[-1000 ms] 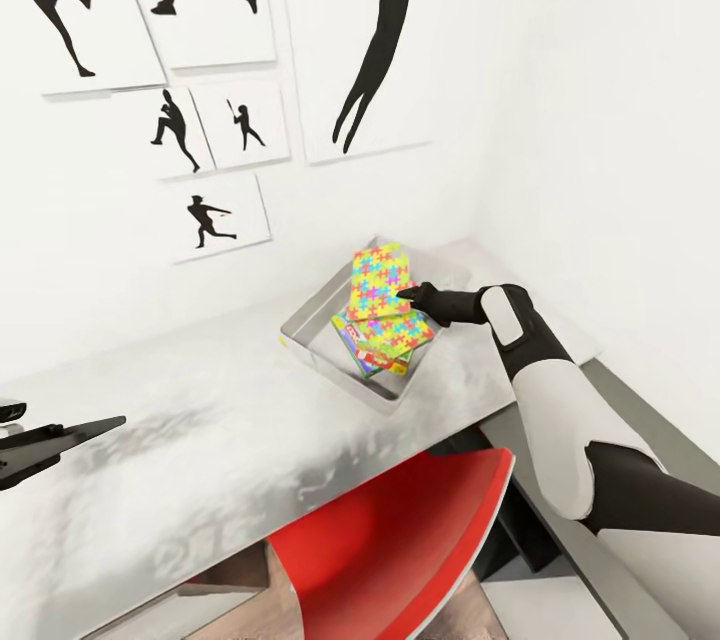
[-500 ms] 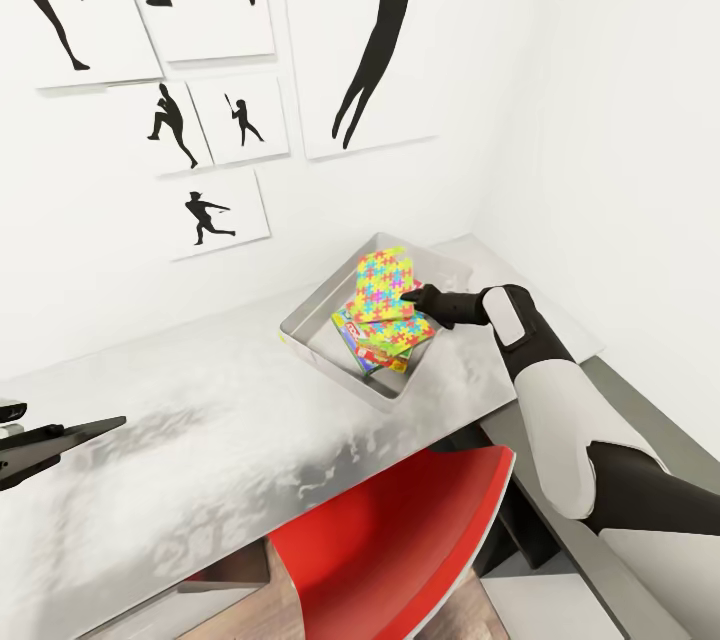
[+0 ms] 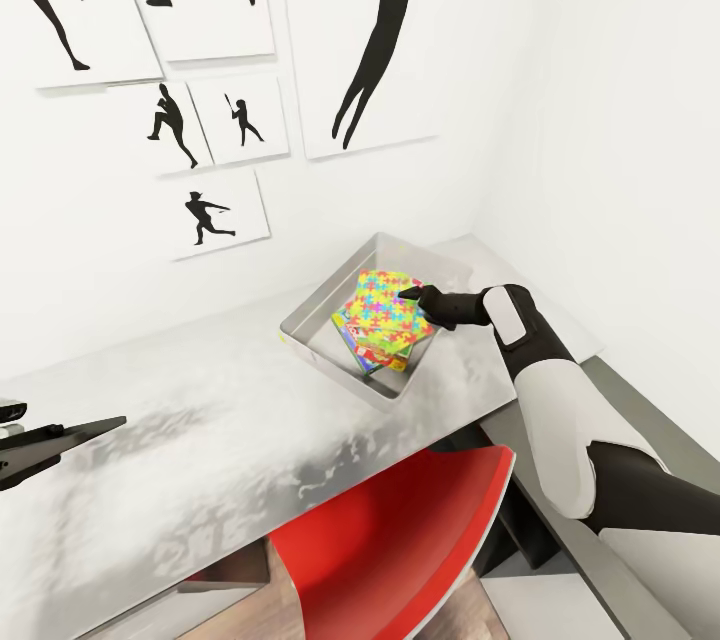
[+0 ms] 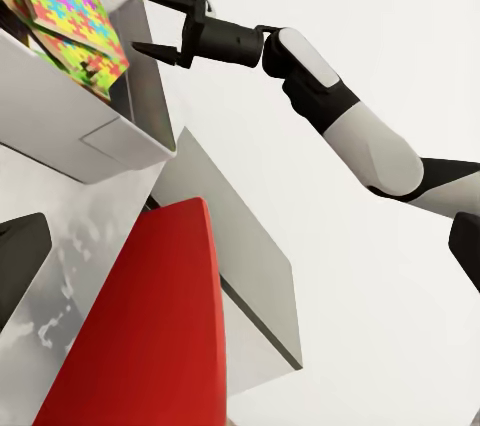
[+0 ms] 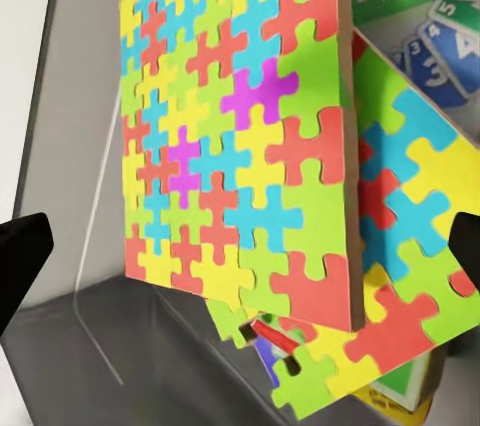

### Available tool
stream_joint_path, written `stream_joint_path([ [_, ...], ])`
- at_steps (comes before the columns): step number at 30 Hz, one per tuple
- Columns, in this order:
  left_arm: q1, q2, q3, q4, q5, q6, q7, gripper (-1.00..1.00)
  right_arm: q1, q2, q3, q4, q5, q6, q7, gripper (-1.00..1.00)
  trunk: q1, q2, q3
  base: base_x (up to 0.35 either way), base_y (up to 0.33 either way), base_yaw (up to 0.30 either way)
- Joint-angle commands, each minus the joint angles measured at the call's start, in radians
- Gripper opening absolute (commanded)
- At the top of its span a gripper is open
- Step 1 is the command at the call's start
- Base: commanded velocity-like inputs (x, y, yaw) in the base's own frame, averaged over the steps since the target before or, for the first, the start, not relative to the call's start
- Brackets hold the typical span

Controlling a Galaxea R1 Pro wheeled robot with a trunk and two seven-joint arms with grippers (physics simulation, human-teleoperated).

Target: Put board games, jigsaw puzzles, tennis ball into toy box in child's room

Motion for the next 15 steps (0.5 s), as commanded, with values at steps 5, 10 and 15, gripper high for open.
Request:
stream_joint_path([
  [5,0.0,0.001,0.0,0.0,0.0,0.011,-0.004,1.0,-0.001,0.001,-0.007,-0.002,0.031,0.005,0.006,1.0,0.001,-0.002,-0.002,0.0,0.0,0.0],
  [10,0.0,0.001,0.0,0.0,0.0,0.011,-0.004,1.0,-0.001,-0.001,-0.007,-0.009,0.032,0.007,0.005,1.0,0.001,-0.002,-0.002,0.0,0.0,0.0],
  [15,0.0,0.0,0.0,0.0,0.0,0.011,-0.004,1.0,-0.001,-0.004,-0.007,-0.011,0.032,0.008,0.006,1.0,0.001,-0.002,-0.002,0.0,0.0,0.0],
])
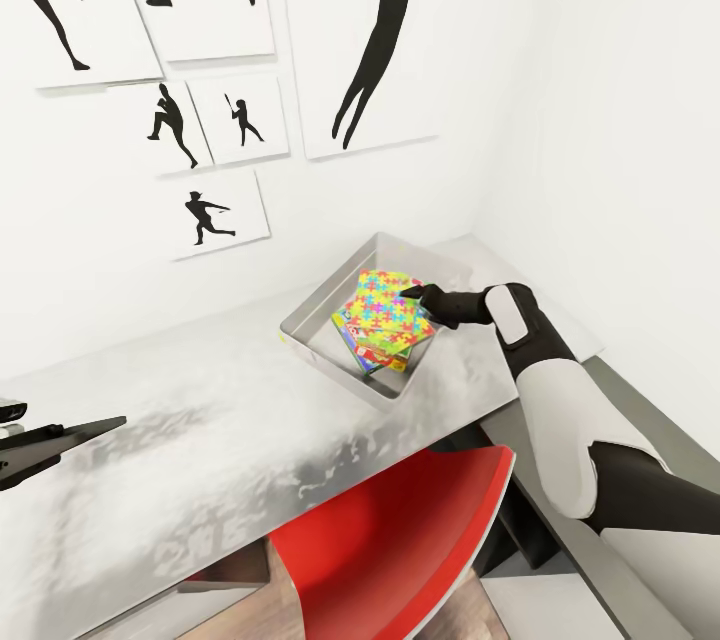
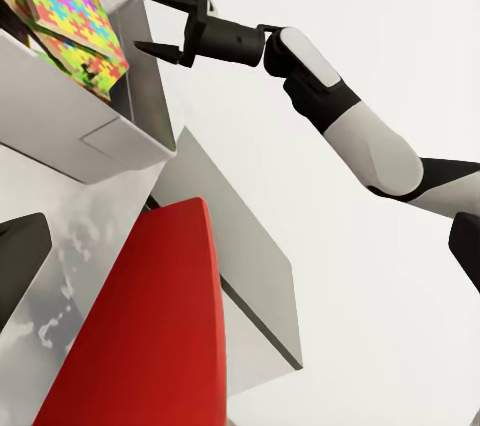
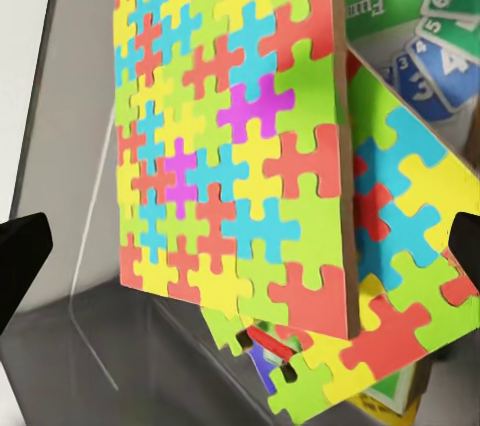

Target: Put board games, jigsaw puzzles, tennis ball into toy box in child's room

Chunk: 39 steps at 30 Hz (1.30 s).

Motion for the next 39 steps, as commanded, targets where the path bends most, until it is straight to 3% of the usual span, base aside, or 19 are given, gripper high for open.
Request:
stream_joint_path([
  [1,0.0,0.0,0.0,0.0,0.0,0.011,-0.004,1.0,-0.001,0.0,-0.007,0.0,0.025,0.005,0.007,1.0,0.001,-0.002,-0.002,0.0,0.0,0.0],
  [12,0.0,0.0,0.0,0.0,0.0,0.011,-0.004,1.0,-0.001,-0.009,-0.007,-0.002,0.026,0.005,0.004,1.0,0.001,-0.002,-0.001,0.0,0.0,0.0],
  [27,0.0,0.0,-0.001,0.0,0.0,0.009,-0.004,1.0,-0.001,-0.005,-0.006,-0.05,0.026,0.026,0.002,1.0,0.001,-0.002,0.019,0.0,0.0,0.0],
  [39,0.0,0.0,0.0,0.0,-0.001,0.009,-0.004,1.0,-0.001,-0.003,0.001,-0.067,0.029,0.029,0.003,1.0,0.001,-0.002,0.022,0.0,0.0,0.0],
])
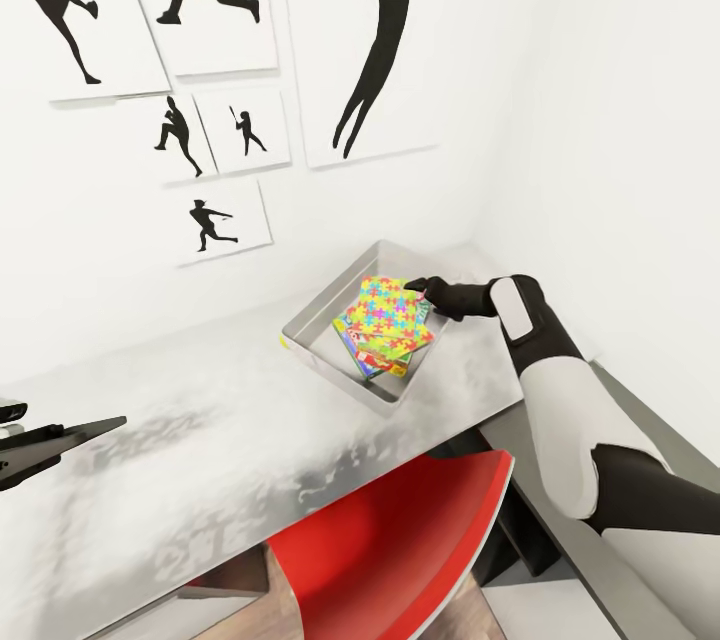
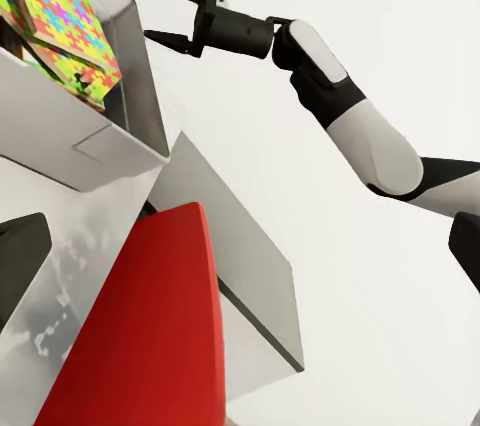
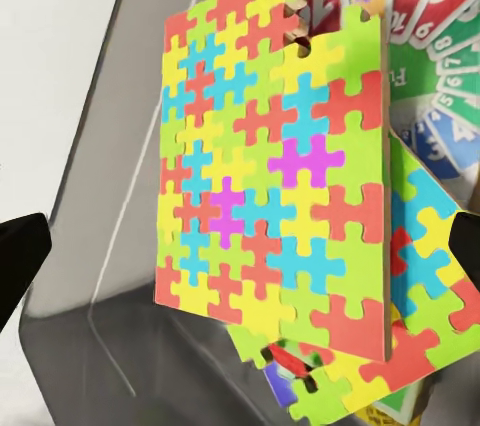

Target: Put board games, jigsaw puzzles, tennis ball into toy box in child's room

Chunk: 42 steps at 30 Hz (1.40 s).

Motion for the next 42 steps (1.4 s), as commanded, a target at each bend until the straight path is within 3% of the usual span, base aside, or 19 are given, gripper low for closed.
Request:
stream_joint_path([
  [1,-0.001,0.0,0.0,0.0,0.0,0.011,-0.004,1.0,0.0,0.002,-0.005,-0.019,0.015,0.009,0.009,1.0,0.001,-0.002,-0.002,0.0,0.0,0.0],
  [9,-0.001,0.001,-0.002,0.0,0.0,0.011,-0.004,1.0,0.006,0.005,0.0,-0.139,0.022,0.069,-0.002,1.0,0.001,-0.002,-0.002,0.0,0.0,0.0],
  [15,-0.006,0.002,-0.005,-0.001,-0.002,0.014,-0.004,1.0,0.006,0.003,0.002,-0.171,0.022,0.117,-0.078,1.0,0.001,-0.002,-0.002,0.0,0.0,0.0],
  [18,-0.057,0.001,-0.019,-0.002,-0.007,0.03,-0.002,1.0,0.006,0.005,0.003,-0.174,0.021,0.13,-0.129,1.0,0.001,-0.002,-0.002,0.0,0.0,0.0],
  [22,-0.144,0.0,-0.089,-0.002,-0.01,0.082,0.072,1.0,0.007,0.008,0.004,-0.173,0.02,0.135,-0.177,1.0,0.001,-0.002,-0.002,0.0,0.0,0.0],
  [23,-0.183,-0.001,-0.128,-0.002,-0.008,0.096,0.109,1.0,0.007,0.011,0.005,-0.171,0.02,0.136,-0.198,1.0,0.001,-0.002,-0.002,0.0,0.0,0.0],
  [28,-0.289,-0.015,-0.22,0.004,-0.003,0.117,0.198,1.0,0.008,0.015,0.006,-0.168,0.018,0.136,-0.256,1.0,0.001,-0.002,-0.002,0.0,0.0,0.0],
  [31,-0.35,-0.041,-0.27,0.012,-0.004,0.124,0.246,1.0,0.008,0.016,0.006,-0.167,0.017,0.137,-0.291,1.0,0.001,-0.002,-0.002,0.0,0.0,0.0],
  [32,-0.389,-0.066,-0.3,0.023,-0.005,0.128,0.279,1.0,0.008,0.016,0.006,-0.167,0.016,0.138,-0.312,1.0,0.001,-0.002,-0.002,0.0,0.0,0.0],
  [36,-0.473,-0.121,-0.35,0.07,-0.007,0.132,0.356,1.0,0.008,0.017,0.007,-0.167,0.015,0.138,-0.347,1.0,0.001,-0.002,-0.002,0.0,0.0,0.0],
  [37,-0.521,-0.149,-0.371,0.111,-0.008,0.132,0.402,1.0,0.009,0.018,0.008,-0.166,0.015,0.138,-0.361,1.0,0.001,-0.002,-0.002,0.0,0.0,0.0],
  [41,-0.62,-0.199,-0.411,0.214,-0.009,0.133,0.49,1.0,0.012,0.019,0.008,-0.166,0.016,0.138,-0.385,1.0,0.001,-0.002,-0.002,0.0,0.0,0.0],
  [42,-0.67,-0.221,-0.433,0.268,-0.01,0.133,0.529,1.0,0.013,0.02,0.01,-0.165,0.016,0.139,-0.394,1.0,0.001,-0.002,-0.002,0.0,0.0,0.0],
])
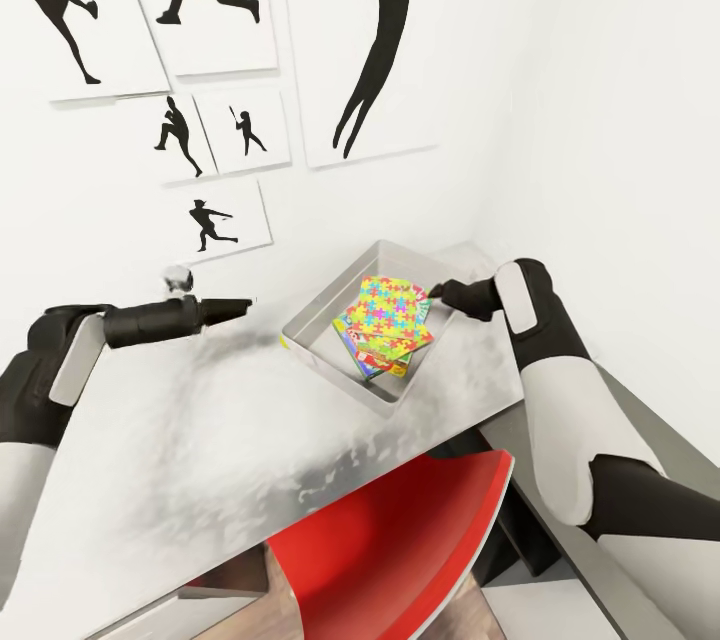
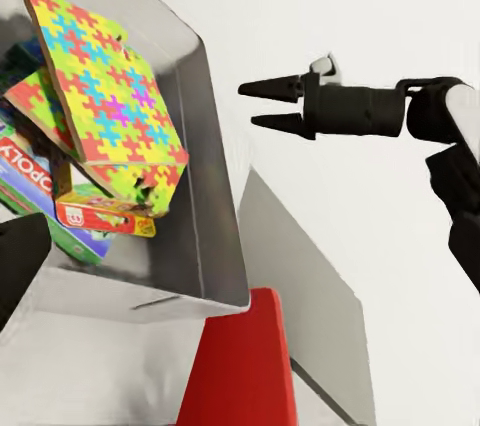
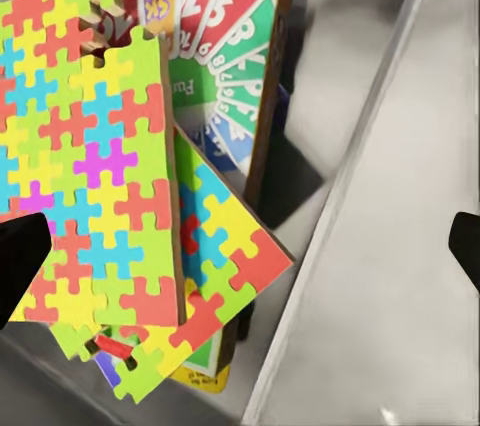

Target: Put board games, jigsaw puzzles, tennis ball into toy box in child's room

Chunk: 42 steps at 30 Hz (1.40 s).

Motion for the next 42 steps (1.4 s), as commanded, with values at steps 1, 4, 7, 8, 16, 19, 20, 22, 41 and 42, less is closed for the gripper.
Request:
stream_joint_path([
  [1,-0.027,-0.012,-0.013,0.029,0.0,0.004,0.018,1.0,0.0,0.001,-0.001,0.0,-0.011,0.002,-0.015,1.0,0.0,-0.002,-0.002,0.0,0.0,0.0],
  [4,-0.115,-0.064,-0.066,0.13,-0.006,0.003,0.099,1.0,0.001,0.002,0.016,0.0,-0.011,0.002,-0.032,1.0,0.0,-0.002,-0.002,0.0,0.0,0.0],
  [7,-0.174,-0.109,-0.112,0.213,-0.01,0.003,0.181,1.0,0.001,0.003,0.041,0.001,-0.012,0.002,-0.044,1.0,0.0,-0.002,-0.002,0.0,0.0,0.0],
  [8,-0.185,-0.12,-0.121,0.232,-0.011,0.003,0.201,1.0,0.001,0.003,0.047,0.001,-0.012,0.002,-0.046,1.0,0.0,-0.002,-0.002,0.0,0.0,0.0],
  [16,-0.297,-0.23,-0.159,0.366,-0.015,0.003,0.413,1.0,0.001,0.006,0.088,0.003,-0.012,0.002,-0.053,1.0,0.0,-0.002,-0.002,0.0,0.0,0.0],
  [19,-0.331,-0.26,-0.162,0.418,-0.017,0.002,0.494,1.0,0.001,0.008,0.093,0.006,-0.015,0.004,-0.053,1.0,0.0,-0.002,-0.002,0.0,0.0,0.0],
  [20,-0.339,-0.267,-0.162,0.427,-0.017,0.002,0.51,1.0,0.001,0.008,0.094,0.006,-0.015,0.004,-0.053,1.0,0.0,-0.002,-0.002,0.0,0.0,0.0],
  [22,-0.36,-0.285,-0.164,0.454,-0.018,0.002,0.551,1.0,0.002,0.008,0.095,0.007,-0.018,0.005,-0.052,1.0,0.0,-0.002,-0.002,0.0,0.0,0.0],
  [41,-0.389,-0.317,-0.166,0.497,-0.041,0.001,0.689,1.0,0.011,0.014,0.098,0.006,-0.021,0.009,-0.051,1.0,0.0,-0.002,-0.002,0.0,0.0,0.0],
  [42,-0.389,-0.317,-0.166,0.497,-0.041,0.001,0.695,1.0,0.012,0.014,0.099,0.006,-0.021,0.009,-0.05,1.0,0.0,-0.002,-0.002,0.0,0.0,0.0],
])
